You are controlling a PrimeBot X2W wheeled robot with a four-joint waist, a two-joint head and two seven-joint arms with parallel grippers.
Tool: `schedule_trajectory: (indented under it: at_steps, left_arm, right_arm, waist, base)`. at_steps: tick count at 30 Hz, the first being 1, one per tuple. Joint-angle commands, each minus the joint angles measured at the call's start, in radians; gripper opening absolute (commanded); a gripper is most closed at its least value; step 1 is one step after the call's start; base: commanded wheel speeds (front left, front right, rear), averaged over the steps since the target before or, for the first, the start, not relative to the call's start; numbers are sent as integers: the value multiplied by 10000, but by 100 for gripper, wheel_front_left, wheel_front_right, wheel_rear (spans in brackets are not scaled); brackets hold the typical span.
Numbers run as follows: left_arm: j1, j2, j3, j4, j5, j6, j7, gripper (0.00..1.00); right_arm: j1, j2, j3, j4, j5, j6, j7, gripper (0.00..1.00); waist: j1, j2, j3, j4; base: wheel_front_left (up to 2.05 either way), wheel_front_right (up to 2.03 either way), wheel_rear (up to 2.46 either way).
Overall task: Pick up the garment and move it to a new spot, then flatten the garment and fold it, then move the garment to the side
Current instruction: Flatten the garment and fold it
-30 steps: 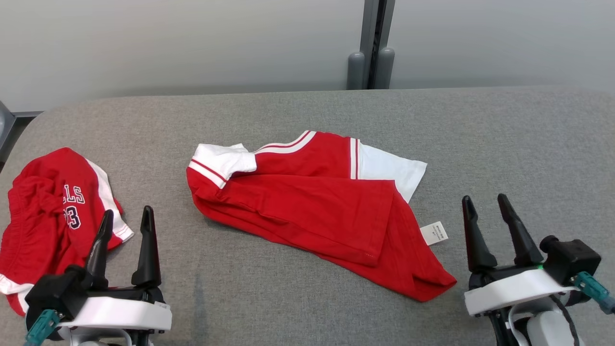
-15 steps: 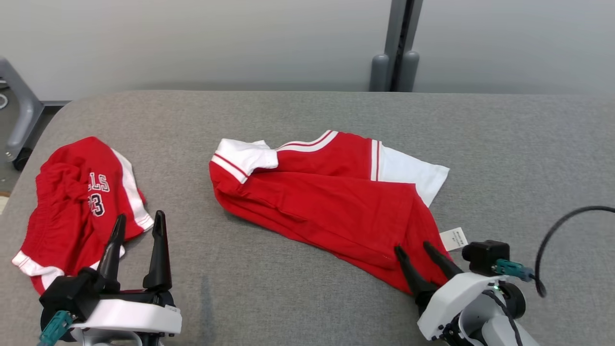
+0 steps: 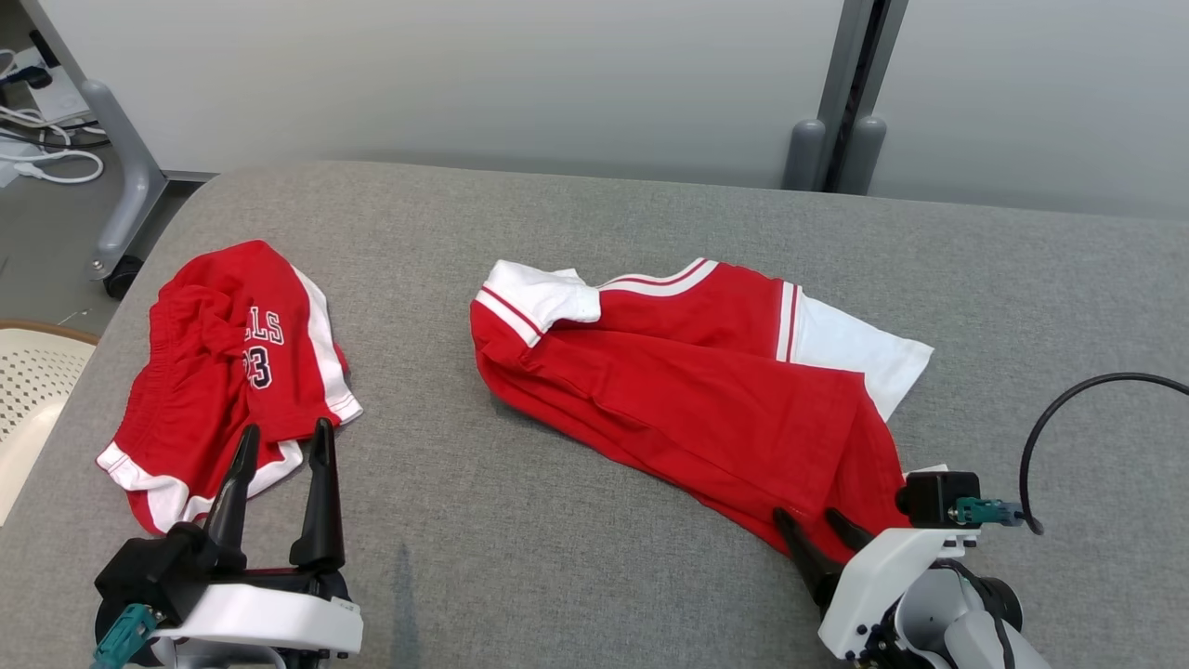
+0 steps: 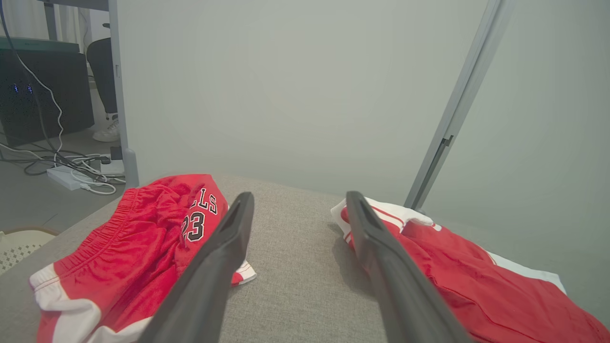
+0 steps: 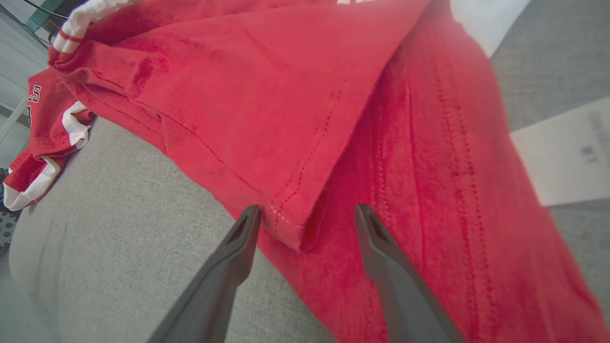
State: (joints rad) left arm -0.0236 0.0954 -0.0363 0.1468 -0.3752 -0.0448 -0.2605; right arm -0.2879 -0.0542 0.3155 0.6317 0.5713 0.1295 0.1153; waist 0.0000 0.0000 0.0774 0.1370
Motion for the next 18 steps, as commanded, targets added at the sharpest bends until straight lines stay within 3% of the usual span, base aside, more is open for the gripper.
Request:
schedule_trajectory:
  at_steps: [1, 2, 4, 5, 6, 18]
  left_arm:
    - [61, 22, 46, 23, 50, -66, -49, 100]
    - [69, 13, 56, 39, 60, -59, -49, 100]
    - [85, -9, 90, 65, 109, -74, -49, 100]
    - [99, -19, 108, 73, 128, -85, -49, 100]
    - [114, -33, 122, 84, 146, -99, -49, 100]
    - [104, -139, 248, 188, 248, -226, -49, 100]
  right_arm:
    - [-25, -4, -22, 39, 62, 23, 23, 100]
    - [-7, 3, -41, 6, 114, 23, 74, 96]
    - [27, 3, -75, -98, 172, 23, 86, 45]
    - [39, 0, -98, -158, 186, 23, 60, 29]
    - [57, 4, -99, -213, 192, 23, 83, 3]
    - [253, -2, -32, -1336, 901, 23, 327, 0]
  waist:
    - [0, 0, -12, 17]
    - [0, 0, -23, 33]
    - [0, 0, -47, 41]
    - [0, 0, -59, 32]
    - [0, 0, -71, 16]
    - [0, 0, -32, -409]
  base:
    - [0, 0, 0]
    - [0, 0, 0]
    - [0, 0, 0]
    - [0, 0, 0]
    - [0, 0, 0]
    - [0, 0, 0]
